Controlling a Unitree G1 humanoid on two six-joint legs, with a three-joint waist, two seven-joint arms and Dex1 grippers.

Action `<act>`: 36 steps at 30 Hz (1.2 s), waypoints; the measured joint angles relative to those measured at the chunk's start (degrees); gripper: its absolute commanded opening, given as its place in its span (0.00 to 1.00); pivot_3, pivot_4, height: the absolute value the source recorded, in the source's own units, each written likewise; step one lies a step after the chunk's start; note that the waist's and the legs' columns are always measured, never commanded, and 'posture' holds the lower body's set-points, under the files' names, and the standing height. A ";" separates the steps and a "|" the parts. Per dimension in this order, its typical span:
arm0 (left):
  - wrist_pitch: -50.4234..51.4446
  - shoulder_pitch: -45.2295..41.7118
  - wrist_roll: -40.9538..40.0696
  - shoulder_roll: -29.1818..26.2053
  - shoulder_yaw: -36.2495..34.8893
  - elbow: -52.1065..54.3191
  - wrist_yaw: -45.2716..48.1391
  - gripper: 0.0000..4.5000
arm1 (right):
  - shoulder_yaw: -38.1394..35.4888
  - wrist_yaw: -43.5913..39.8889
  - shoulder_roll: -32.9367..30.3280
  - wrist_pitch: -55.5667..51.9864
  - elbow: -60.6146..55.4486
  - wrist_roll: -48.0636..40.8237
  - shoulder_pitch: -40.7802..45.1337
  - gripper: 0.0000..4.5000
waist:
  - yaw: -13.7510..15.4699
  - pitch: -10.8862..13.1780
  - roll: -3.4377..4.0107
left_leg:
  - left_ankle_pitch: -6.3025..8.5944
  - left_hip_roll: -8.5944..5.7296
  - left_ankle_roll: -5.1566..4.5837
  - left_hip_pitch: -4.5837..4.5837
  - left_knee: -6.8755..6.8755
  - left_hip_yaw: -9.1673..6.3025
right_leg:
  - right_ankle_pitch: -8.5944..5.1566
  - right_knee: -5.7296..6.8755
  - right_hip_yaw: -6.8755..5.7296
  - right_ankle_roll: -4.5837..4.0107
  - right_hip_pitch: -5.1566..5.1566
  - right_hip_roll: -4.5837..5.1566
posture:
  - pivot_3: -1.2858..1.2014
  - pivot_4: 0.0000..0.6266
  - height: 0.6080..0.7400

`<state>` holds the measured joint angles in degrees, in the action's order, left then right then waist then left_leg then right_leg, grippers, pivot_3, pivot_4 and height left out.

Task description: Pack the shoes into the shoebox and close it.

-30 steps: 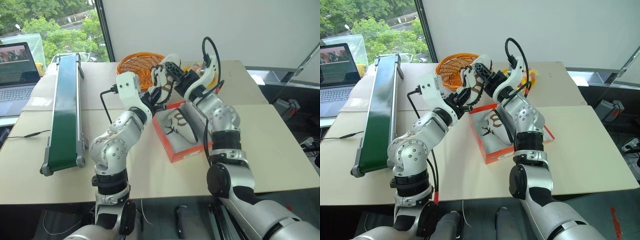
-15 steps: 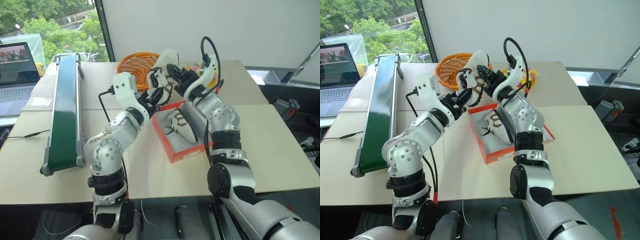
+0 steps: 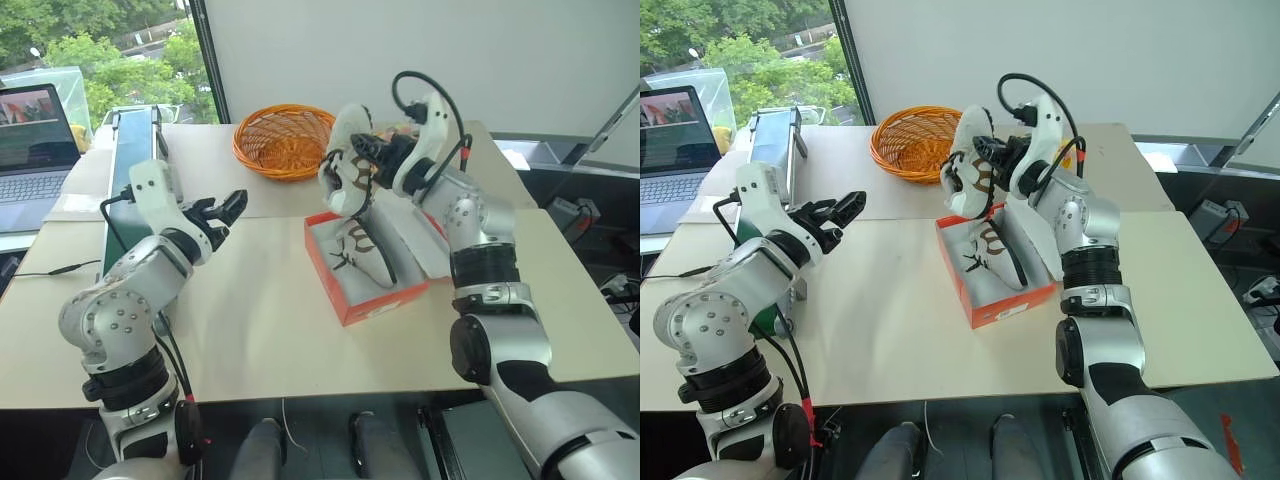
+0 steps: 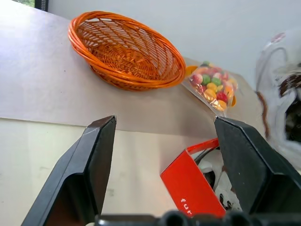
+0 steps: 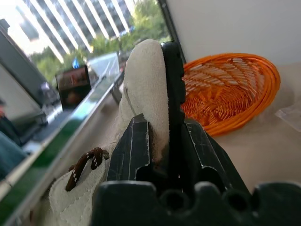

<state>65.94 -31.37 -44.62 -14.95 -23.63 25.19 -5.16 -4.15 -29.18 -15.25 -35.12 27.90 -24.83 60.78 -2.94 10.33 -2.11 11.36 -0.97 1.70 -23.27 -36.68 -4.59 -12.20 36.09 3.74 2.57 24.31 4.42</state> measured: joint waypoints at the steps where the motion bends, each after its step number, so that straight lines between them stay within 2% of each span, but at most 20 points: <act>1: -0.39 0.22 0.48 0.01 0.93 -0.01 0.18 0.79 | 1.82 -1.73 -0.41 -0.90 -1.33 0.69 -1.19 0.08 | 0.06 0.00 0.00 | 0.00 0.00 0.00 0.00 0.00 0.00 | 0.00 0.00 0.00 0.00 -0.01 0.00 | 0.52 0.24 1.00; 5: -1.90 0.25 1.76 0.14 3.29 -0.02 0.46 0.79 | 3.61 -3.63 -0.62 -2.71 -3.18 1.26 -4.97 0.08 | 0.24 0.00 0.00 | 0.00 0.00 0.00 -0.01 0.00 0.01 | 0.00 0.00 0.01 0.00 0.01 0.01 | 0.52 0.24 1.00; 12: -2.23 0.25 1.77 0.03 3.44 -0.01 0.37 0.79 | 3.56 -5.53 -0.22 -4.42 -8.24 1.00 -9.92 0.08 | 0.31 0.00 0.00 | 0.00 0.00 0.00 0.00 0.00 0.01 | 0.00 0.01 0.01 0.00 0.01 0.01 | 0.52 0.24 1.00; 23: -2.23 0.24 1.77 -0.10 3.35 0.09 -0.48 0.79 | 3.73 -9.40 -2.47 -4.99 -9.99 1.59 -13.50 0.08 | 0.31 0.00 0.00 | 0.00 0.00 0.00 0.02 -0.01 0.01 | 0.00 0.01 0.01 0.00 -0.01 0.01 | 0.52 0.24 1.00; 36: -1.98 0.24 1.68 0.64 3.63 1.61 -1.80 0.79 | 9.19 -14.49 -2.53 7.99 2.76 10.87 -14.35 0.08 | 0.27 0.00 -0.01 | -0.01 0.00 0.01 0.05 -0.01 0.02 | 0.00 0.02 0.02 0.00 -0.03 0.01 | 0.52 0.24 1.00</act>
<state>63.97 -31.14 -42.94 -14.32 -20.00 26.81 -6.96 5.05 -43.67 -17.79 -27.13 30.67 -13.97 46.43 -2.67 10.33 -2.12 11.35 -0.97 1.71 -23.22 -36.69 -4.56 -12.19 36.11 3.76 2.57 24.28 4.42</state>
